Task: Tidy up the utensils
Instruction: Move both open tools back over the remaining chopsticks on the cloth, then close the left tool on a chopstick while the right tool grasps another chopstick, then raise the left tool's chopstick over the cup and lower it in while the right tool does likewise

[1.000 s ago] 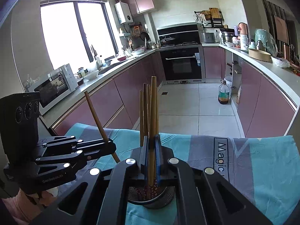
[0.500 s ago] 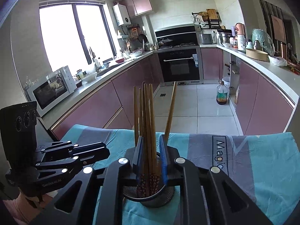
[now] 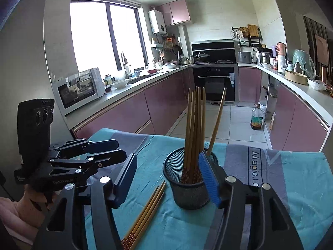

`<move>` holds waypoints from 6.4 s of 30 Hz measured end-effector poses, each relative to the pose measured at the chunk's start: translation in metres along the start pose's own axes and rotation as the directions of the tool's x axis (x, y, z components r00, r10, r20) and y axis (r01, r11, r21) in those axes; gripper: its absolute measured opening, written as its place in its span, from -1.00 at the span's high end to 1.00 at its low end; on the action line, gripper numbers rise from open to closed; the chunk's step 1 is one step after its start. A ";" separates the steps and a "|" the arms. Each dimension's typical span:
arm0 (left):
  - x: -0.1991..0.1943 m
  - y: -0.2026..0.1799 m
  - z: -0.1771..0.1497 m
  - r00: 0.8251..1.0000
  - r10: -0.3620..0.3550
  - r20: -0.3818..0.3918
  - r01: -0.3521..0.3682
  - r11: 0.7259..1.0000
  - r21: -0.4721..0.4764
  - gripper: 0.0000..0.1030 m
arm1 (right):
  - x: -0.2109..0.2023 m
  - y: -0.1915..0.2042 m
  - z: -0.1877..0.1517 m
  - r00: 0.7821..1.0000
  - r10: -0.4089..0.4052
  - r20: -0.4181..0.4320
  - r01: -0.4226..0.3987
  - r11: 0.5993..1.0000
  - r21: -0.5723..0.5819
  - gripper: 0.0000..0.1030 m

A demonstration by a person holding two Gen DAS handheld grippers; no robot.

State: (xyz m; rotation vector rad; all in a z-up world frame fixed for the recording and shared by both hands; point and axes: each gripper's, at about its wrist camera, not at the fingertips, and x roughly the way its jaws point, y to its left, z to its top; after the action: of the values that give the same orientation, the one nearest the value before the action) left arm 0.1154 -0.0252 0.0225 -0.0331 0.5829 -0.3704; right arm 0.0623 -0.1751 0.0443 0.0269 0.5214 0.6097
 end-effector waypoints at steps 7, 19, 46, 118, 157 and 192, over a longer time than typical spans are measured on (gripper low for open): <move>0.008 0.008 -0.039 0.995 0.008 -0.095 -0.011 1.000 -0.028 0.06 | 0.027 0.011 -0.043 0.988 0.034 -0.149 -0.031 0.999 0.023 -0.31; 0.043 0.000 -0.095 0.963 0.007 -0.268 -0.016 0.999 -0.030 0.02 | 0.047 0.010 -0.083 0.967 0.031 -0.255 -0.006 0.995 0.101 -0.31; 0.056 -0.017 -0.114 0.941 0.093 -0.326 -0.067 0.993 0.093 0.11 | 0.056 0.013 -0.096 0.955 0.031 -0.294 -0.002 0.995 0.098 -0.30; 0.056 0.005 -0.108 0.948 0.078 -0.309 -0.086 0.996 -0.012 0.74 | 0.089 0.024 -0.095 0.935 -0.043 -0.353 0.064 0.997 0.049 0.84; 0.054 0.009 -0.103 0.950 0.077 -0.304 -0.094 0.995 -0.043 0.85 | 0.068 0.014 -0.084 0.951 0.019 -0.307 0.004 0.997 0.076 0.89; -0.047 0.010 0.017 0.977 -0.194 0.086 0.202 0.975 -0.095 0.86 | -0.029 -0.004 0.014 0.993 0.067 0.092 -0.072 0.996 0.047 0.90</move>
State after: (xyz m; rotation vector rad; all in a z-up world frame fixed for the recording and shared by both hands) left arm 0.0912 -0.0003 0.0602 -0.2055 0.5241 -0.5302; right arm 0.0507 -0.1924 0.0693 0.1206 0.4492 0.6603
